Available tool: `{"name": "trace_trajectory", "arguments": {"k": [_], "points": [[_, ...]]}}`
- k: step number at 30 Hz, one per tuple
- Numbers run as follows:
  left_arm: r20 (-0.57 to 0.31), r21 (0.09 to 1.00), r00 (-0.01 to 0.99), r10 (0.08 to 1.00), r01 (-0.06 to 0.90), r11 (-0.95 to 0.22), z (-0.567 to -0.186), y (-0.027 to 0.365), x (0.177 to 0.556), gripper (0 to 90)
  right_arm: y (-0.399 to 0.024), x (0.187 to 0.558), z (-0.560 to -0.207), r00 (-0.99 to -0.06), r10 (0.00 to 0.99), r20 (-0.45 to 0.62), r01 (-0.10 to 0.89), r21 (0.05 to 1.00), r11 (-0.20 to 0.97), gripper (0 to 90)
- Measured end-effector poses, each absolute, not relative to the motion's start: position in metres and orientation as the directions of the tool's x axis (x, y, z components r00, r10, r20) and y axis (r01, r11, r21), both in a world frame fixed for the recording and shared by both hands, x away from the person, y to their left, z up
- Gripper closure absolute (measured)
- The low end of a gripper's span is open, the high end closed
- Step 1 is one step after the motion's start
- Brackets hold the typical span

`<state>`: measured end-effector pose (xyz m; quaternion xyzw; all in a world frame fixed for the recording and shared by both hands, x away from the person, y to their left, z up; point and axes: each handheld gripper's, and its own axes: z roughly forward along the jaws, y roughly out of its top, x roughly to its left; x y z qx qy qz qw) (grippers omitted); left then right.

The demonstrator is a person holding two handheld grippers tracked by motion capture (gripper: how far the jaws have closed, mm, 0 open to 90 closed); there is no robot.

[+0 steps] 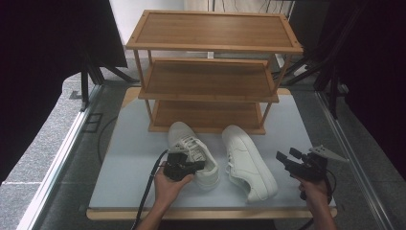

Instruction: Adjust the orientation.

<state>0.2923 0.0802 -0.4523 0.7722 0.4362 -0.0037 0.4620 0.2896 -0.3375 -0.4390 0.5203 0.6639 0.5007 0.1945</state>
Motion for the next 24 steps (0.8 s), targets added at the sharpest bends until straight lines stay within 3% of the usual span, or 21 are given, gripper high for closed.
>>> {"name": "trace_trajectory", "arguments": {"k": [24], "points": [[-0.422,0.682,0.618,0.663,0.698,-0.217,-0.45,0.121,0.282,90.0,-0.337,0.289,-0.439,-0.394,0.879,0.268,0.494,0.869,-0.044,32.6]]}}
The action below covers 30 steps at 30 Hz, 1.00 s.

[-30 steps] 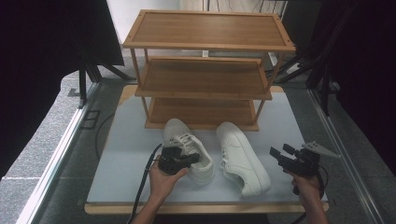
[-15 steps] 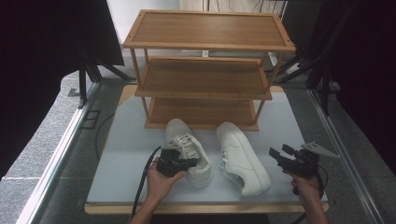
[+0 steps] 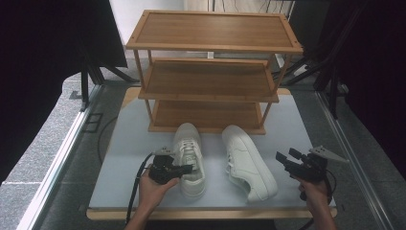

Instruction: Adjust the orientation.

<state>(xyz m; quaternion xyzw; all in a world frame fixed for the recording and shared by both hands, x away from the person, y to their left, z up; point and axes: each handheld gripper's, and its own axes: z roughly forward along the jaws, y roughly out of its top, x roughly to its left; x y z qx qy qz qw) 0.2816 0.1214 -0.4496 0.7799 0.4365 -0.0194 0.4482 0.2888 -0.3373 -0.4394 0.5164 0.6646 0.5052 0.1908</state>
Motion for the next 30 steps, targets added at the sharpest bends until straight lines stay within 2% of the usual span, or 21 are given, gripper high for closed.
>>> {"name": "trace_trajectory", "arguments": {"k": [5,9,10,17,23,27,28,30], "points": [[-0.414,0.676,0.606,0.679,0.705,-0.216,-0.448,0.137,0.282,90.0,-0.338,0.289,-0.439,-0.395,0.879,0.266,0.495,0.868,-0.04,32.5],[-0.383,0.677,0.567,0.729,0.709,-0.196,-0.446,0.155,0.284,90.0,-0.338,0.288,-0.439,-0.393,0.88,0.267,0.495,0.868,-0.042,32.6],[-0.406,0.676,0.556,0.725,0.717,-0.171,-0.445,0.168,0.287,90.0,-0.338,0.288,-0.439,-0.393,0.88,0.268,0.496,0.868,-0.043,32.6],[-0.434,0.683,0.547,0.716,0.718,-0.134,-0.443,0.188,0.288,88.4,-0.337,0.288,-0.438,-0.396,0.879,0.264,0.494,0.869,-0.038,32.6],[-0.44,0.694,0.572,0.692,0.706,-0.142,-0.441,0.187,0.285,79.6,-0.336,0.288,-0.438,-0.396,0.88,0.263,0.497,0.867,-0.036,32.6],[-0.429,0.728,0.601,0.674,0.672,-0.136,-0.434,0.184,0.28,63.8,-0.335,0.287,-0.437,-0.397,0.881,0.258,0.491,0.871,-0.035,32.8],[-0.425,0.741,0.614,0.665,0.658,-0.133,-0.429,0.184,0.278,63.8,-0.335,0.287,-0.436,-0.398,0.88,0.258,0.488,0.872,-0.035,32.9],[-0.427,0.767,0.637,0.641,0.631,-0.117,-0.422,0.184,0.275,55.4,-0.334,0.285,-0.434,-0.401,0.881,0.252,0.477,0.878,-0.035,33.4]]}}
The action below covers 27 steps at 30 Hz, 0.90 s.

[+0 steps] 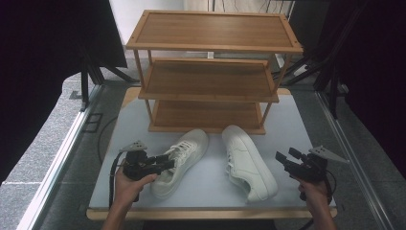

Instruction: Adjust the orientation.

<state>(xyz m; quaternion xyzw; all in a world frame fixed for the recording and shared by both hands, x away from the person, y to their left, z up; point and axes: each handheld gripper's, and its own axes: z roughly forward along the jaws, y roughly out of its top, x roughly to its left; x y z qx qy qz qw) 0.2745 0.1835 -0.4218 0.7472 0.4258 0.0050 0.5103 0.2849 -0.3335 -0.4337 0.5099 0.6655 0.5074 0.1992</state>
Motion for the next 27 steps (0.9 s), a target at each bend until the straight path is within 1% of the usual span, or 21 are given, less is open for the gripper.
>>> {"name": "trace_trajectory", "arguments": {"k": [1,3,6,12,13,14,16,17,18,19,20,21,22,25,26,27], "points": [[-0.43,0.778,0.646,0.63,0.619,-0.104,-0.418,0.184,0.272,55.4,-0.334,0.285,-0.434,-0.401,0.881,0.252,0.477,0.878,-0.035,33.4],[-0.425,0.799,0.66,0.619,0.596,-0.087,-0.413,0.184,0.269,52.1,-0.333,0.284,-0.432,-0.406,0.879,0.249,0.474,0.88,-0.031,33.8],[-0.415,0.819,0.661,0.625,0.571,-0.06,-0.408,0.186,0.265,47.4,-0.328,0.283,-0.429,-0.42,0.878,0.231,0.461,0.887,-0.013,34.8],[-0.434,0.812,0.629,0.645,0.584,-0.023,-0.41,0.191,0.268,41.8,-0.318,0.278,-0.42,-0.455,0.87,0.19,0.434,0.9,0.03,37.7],[-0.433,0.811,0.625,0.65,0.584,-0.021,-0.411,0.193,0.268,41.6,-0.316,0.277,-0.419,-0.463,0.868,0.181,0.428,0.903,0.041,38.3],[-0.429,0.81,0.604,0.672,0.587,-0.011,-0.412,0.194,0.268,41.5,-0.312,0.275,-0.418,-0.484,0.858,0.172,0.42,0.906,0.055,40.9],[-0.429,0.809,0.599,0.676,0.588,-0.009,-0.412,0.195,0.268,41.3,-0.31,0.274,-0.417,-0.493,0.855,0.164,0.419,0.906,0.068,42.4],[-0.432,0.806,0.593,0.68,0.592,-0.004,-0.413,0.197,0.269,41.0,-0.306,0.272,-0.416,-0.494,0.857,0.144,0.411,0.908,0.084,47.4],[-0.432,0.806,0.593,0.68,0.592,-0.004,-0.413,0.197,0.269,40.8,-0.306,0.272,-0.416,-0.494,0.857,0.144,0.411,0.908,0.084,47.4],[-0.433,0.805,0.59,0.681,0.594,-0.003,-0.414,0.198,0.269,40.8,-0.304,0.271,-0.415,-0.491,0.86,0.137,0.412,0.907,0.091,50.0],[-0.438,0.802,0.584,0.684,0.598,0.002,-0.415,0.199,0.27,40.7,-0.301,0.269,-0.412,-0.492,0.861,0.13,0.416,0.904,0.101,56.2],[-0.438,0.802,0.584,0.684,0.598,0.002,-0.415,0.199,0.27,40.6,-0.301,0.269,-0.412,-0.492,0.861,0.13,0.416,0.904,0.101,56.2],[-0.442,0.799,0.582,0.683,0.601,0.004,-0.415,0.2,0.27,40.6,-0.299,0.267,-0.411,-0.499,0.857,0.129,0.415,0.904,0.105,59.8],[-0.451,0.791,0.572,0.686,0.611,0.011,-0.417,0.202,0.271,40.6,-0.294,0.263,-0.407,-0.527,0.841,0.123,0.416,0.9,0.129,70.7],[-0.455,0.787,0.563,0.689,0.617,0.015,-0.417,0.203,0.271,40.7,-0.29,0.259,-0.406,-0.557,0.823,0.107,0.413,0.896,0.163,75.9],[-0.456,0.787,0.561,0.691,0.617,0.019,-0.418,0.204,0.271,41.2,-0.287,0.257,-0.406,-0.571,0.815,0.1,0.414,0.893,0.18,77.8]]}}
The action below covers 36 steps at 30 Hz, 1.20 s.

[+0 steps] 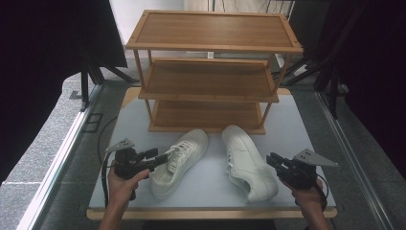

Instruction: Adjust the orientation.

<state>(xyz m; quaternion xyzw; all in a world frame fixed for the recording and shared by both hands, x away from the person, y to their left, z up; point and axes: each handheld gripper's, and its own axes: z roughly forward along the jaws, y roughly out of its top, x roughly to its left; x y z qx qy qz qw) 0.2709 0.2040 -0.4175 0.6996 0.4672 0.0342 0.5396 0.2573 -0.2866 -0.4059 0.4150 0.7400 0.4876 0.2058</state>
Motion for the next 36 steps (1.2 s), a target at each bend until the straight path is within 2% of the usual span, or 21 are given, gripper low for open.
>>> {"name": "trace_trajectory", "arguments": {"k": [1,3,7,13,16,22,29,36], "points": [[-0.456,0.787,0.561,0.691,0.617,0.019,-0.418,0.204,0.271,41.7,-0.287,0.257,-0.406,-0.571,0.815,0.1,0.414,0.893,0.18,77.8],[-0.461,0.787,0.556,0.692,0.617,0.029,-0.417,0.207,0.271,41.7,-0.278,0.253,-0.405,-0.606,0.792,0.077,0.409,0.884,0.226,84.0],[-0.473,0.783,0.544,0.693,0.62,0.048,-0.418,0.212,0.272,41.6,-0.267,0.246,-0.407,-0.648,0.759,0.059,0.405,0.871,0.278,87.8],[-0.494,0.771,0.531,0.689,0.634,0.063,-0.42,0.215,0.273,41.4,-0.25,0.23,-0.424,-0.697,0.716,0.029,0.407,0.838,0.363,88.2],[-0.501,0.768,0.532,0.682,0.637,0.067,-0.419,0.214,0.273,41.5,-0.247,0.226,-0.427,-0.702,0.712,0.027,0.4,0.842,0.363,88.2],[-0.497,0.768,0.534,0.684,0.637,0.062,-0.419,0.213,0.273,41.5,-0.238,0.223,-0.427,-0.731,0.682,0.016,0.388,0.832,0.396,88.2],[-0.501,0.765,0.533,0.682,0.642,0.06,-0.421,0.212,0.273,41.6,-0.218,0.223,-0.443,-0.75,0.661,-0.022,0.398,0.783,0.478,88.2],[-0.503,0.762,0.531,0.682,0.645,0.059,-0.422,0.212,0.274,41.6,-0.219,0.224,-0.444,-0.751,0.66,-0.008,0.406,0.782,0.472,88.2]]}}
